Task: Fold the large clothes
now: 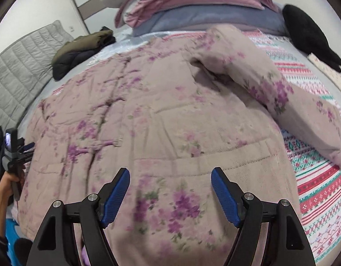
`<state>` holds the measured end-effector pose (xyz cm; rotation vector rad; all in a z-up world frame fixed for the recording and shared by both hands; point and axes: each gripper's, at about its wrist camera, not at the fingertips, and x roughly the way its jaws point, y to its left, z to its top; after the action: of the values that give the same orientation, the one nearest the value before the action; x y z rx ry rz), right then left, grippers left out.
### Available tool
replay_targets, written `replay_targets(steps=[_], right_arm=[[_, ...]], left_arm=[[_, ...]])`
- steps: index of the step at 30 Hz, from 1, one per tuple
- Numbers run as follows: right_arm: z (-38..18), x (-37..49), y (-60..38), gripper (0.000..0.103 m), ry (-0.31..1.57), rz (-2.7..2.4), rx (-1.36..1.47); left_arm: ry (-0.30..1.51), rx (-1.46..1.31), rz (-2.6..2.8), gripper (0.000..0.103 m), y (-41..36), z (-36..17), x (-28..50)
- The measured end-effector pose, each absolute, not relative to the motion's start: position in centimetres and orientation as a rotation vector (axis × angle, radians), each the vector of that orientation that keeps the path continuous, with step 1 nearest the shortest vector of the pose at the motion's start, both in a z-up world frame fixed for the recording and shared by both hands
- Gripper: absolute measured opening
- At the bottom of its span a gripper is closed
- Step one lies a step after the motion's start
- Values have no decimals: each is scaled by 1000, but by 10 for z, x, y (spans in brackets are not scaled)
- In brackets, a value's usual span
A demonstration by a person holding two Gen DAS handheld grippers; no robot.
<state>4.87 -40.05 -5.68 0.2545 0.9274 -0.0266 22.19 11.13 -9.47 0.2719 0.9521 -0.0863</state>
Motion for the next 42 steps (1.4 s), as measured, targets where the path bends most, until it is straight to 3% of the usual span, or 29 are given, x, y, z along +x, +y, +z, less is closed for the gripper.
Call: replay_targets(steps=[1, 2, 9, 13, 21, 23, 26, 27, 28, 30, 42], right_arm=[[-62, 52, -404, 77, 939, -37, 273], [-64, 53, -406, 77, 942, -43, 287], [-59, 55, -421, 77, 929, -73, 294], [-50, 58, -434, 77, 909, -113, 298], [-50, 60, -454, 77, 892, -172, 314], [-51, 58, -459, 77, 891, -183, 320], [-46, 52, -468, 77, 876, -199, 320], [-43, 49, -472, 77, 865, -200, 321], [-39, 44, -479, 77, 847, -200, 326], [-30, 37, -491, 77, 818, -217, 335], [-7, -14, -623, 82, 753, -479, 509]], left_arm=[[951, 251, -81, 27, 115, -87, 222], [942, 226, -73, 24, 118, -76, 221], [653, 179, 134, 19, 176, 55, 221], [611, 169, 302, 17, 228, 110, 248], [642, 231, 675, 12, 306, 119, 295], [654, 248, 761, 0, 320, 112, 301], [649, 181, 782, 6, 333, 114, 294], [666, 139, 757, 21, 336, 115, 292], [680, 107, 730, 46, 336, 114, 290], [680, 30, 646, 73, 331, 115, 279], [766, -95, 149, 88, 182, 82, 218]])
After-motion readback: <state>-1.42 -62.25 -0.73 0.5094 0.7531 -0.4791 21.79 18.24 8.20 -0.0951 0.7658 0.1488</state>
